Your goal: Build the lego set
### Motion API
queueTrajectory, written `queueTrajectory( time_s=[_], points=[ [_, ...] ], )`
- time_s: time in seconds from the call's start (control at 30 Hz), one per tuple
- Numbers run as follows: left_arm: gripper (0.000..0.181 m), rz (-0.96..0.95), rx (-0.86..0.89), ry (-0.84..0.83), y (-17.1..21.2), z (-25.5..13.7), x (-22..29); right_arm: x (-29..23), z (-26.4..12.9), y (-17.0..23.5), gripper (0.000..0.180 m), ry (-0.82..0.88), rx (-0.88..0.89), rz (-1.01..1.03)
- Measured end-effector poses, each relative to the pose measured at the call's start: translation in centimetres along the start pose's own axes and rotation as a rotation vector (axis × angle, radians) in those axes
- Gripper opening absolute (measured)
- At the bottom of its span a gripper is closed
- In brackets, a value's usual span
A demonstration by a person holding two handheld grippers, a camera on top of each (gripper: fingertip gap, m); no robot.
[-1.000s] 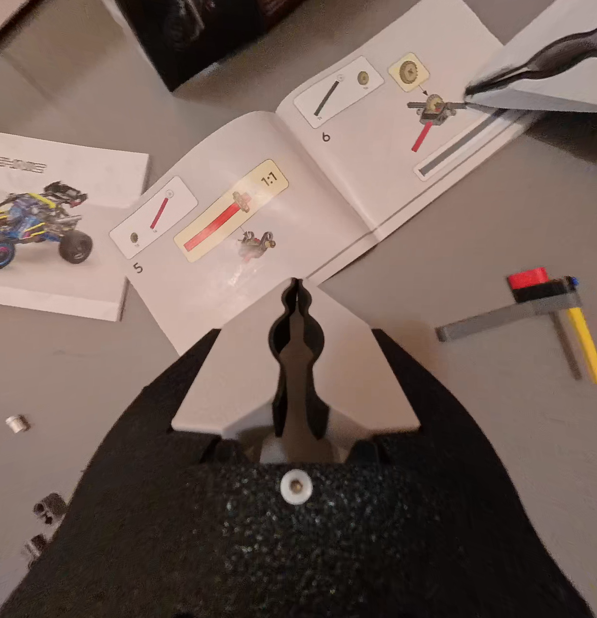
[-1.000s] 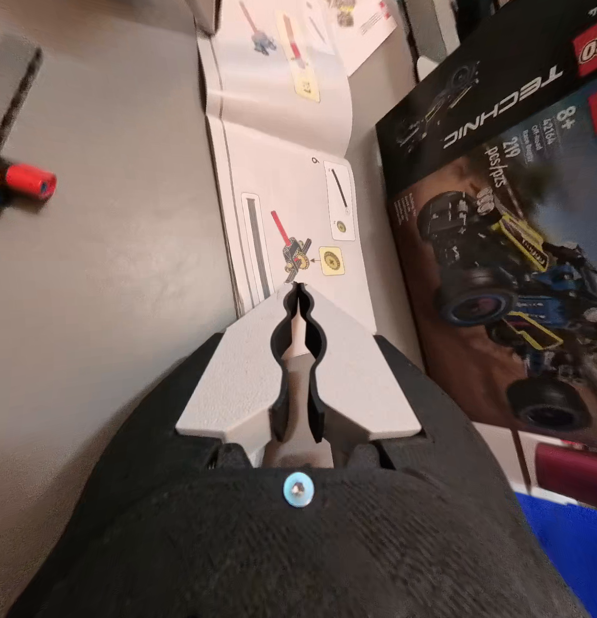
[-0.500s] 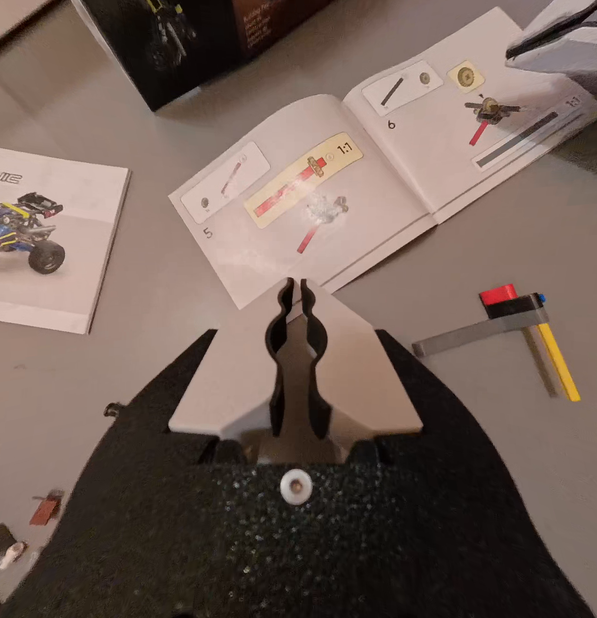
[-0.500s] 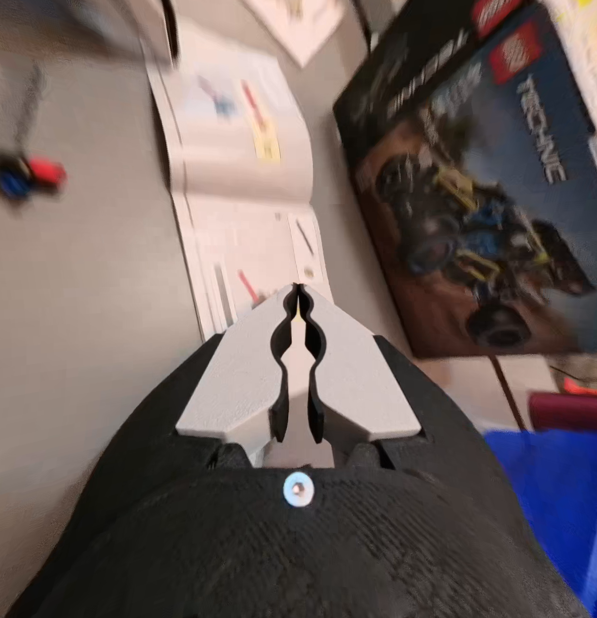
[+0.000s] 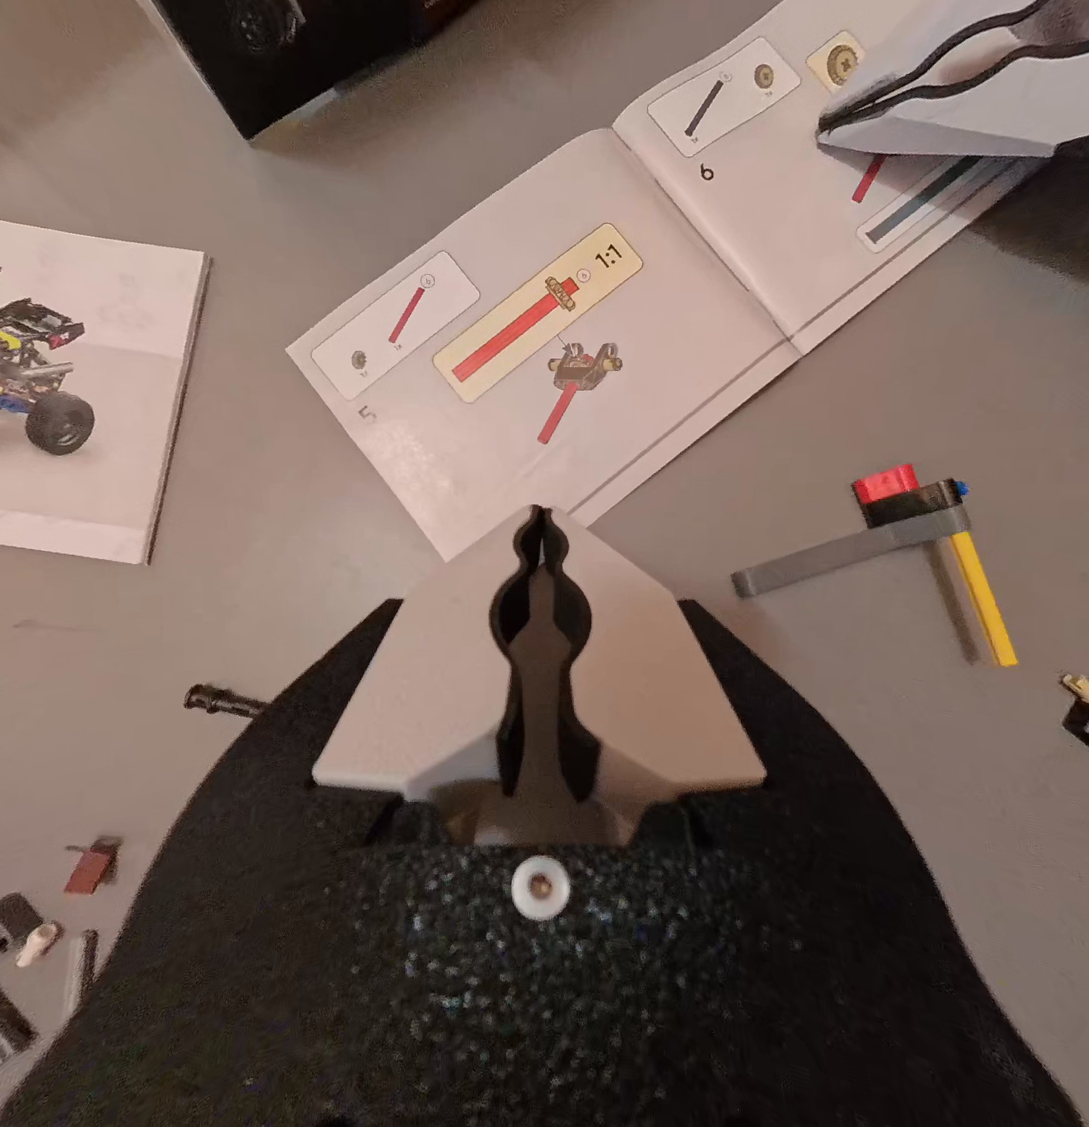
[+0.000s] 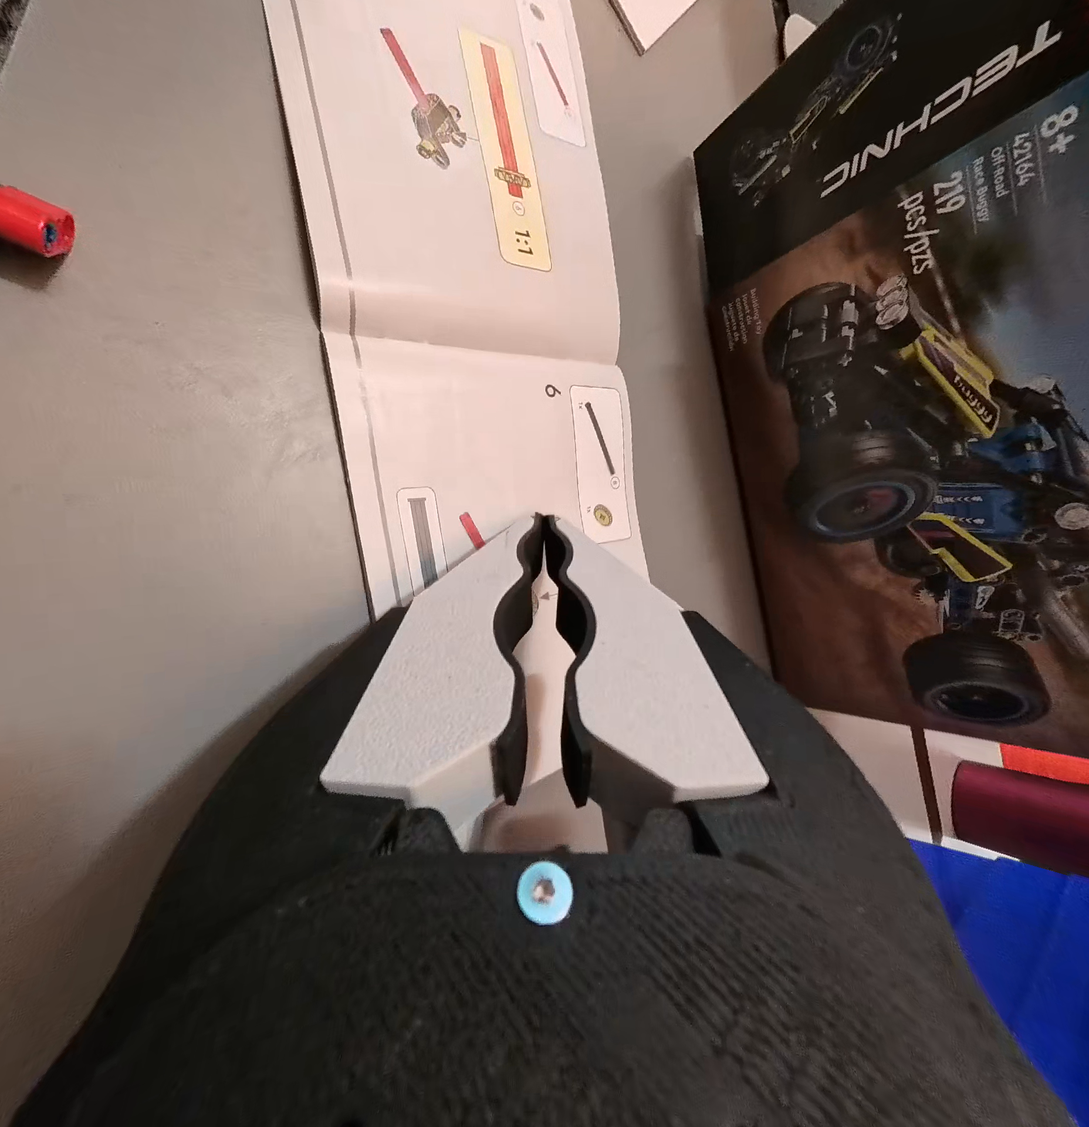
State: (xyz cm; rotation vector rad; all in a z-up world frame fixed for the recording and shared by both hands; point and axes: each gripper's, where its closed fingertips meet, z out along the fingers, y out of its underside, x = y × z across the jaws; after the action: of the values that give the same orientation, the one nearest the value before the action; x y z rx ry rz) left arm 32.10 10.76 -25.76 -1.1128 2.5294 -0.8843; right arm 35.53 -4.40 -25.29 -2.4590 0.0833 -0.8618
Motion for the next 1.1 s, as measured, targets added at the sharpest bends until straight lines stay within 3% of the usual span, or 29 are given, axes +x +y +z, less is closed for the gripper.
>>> queueTrajectory(
  time_s=[0.3,0.37,0.43,0.5,0.73,0.83,1.0,1.1],
  points=[
    [0.000,0.003,0.013,0.015,0.2,-0.2,0.6,0.0,-0.5,0.5,0.000,0.017,0.070,0.060],
    [0.011,-0.008,0.021,0.044,0.2,-0.4,1.0,0.1,-0.6,0.6,0.000,0.045,0.078,0.034],
    [0.015,-0.038,0.087,0.014,-0.7,-1.3,0.5,0.6,-0.9,1.1,0.005,0.095,0.054,0.009],
    [0.015,-0.064,0.180,-0.046,-2.0,-2.7,-0.8,1.1,-1.4,0.3,0.022,0.114,0.115,0.031],
    [0.016,-0.058,0.421,-0.162,-4.4,-6.8,-3.7,1.6,-2.7,-1.5,0.033,0.161,0.286,0.081],
    [0.018,-0.036,0.346,-0.256,-2.5,-9.4,-5.7,1.8,-2.9,-1.2,0.036,0.187,0.292,0.072],
    [0.028,-0.068,0.232,-0.534,4.2,-18.1,-9.8,2.1,-3.3,-1.7,0.045,0.229,0.268,0.012],
    [0.023,-0.139,0.171,-0.482,8.4,-20.1,-9.3,2.0,-3.3,-2.0,0.050,0.217,0.267,0.032]
  ],
)
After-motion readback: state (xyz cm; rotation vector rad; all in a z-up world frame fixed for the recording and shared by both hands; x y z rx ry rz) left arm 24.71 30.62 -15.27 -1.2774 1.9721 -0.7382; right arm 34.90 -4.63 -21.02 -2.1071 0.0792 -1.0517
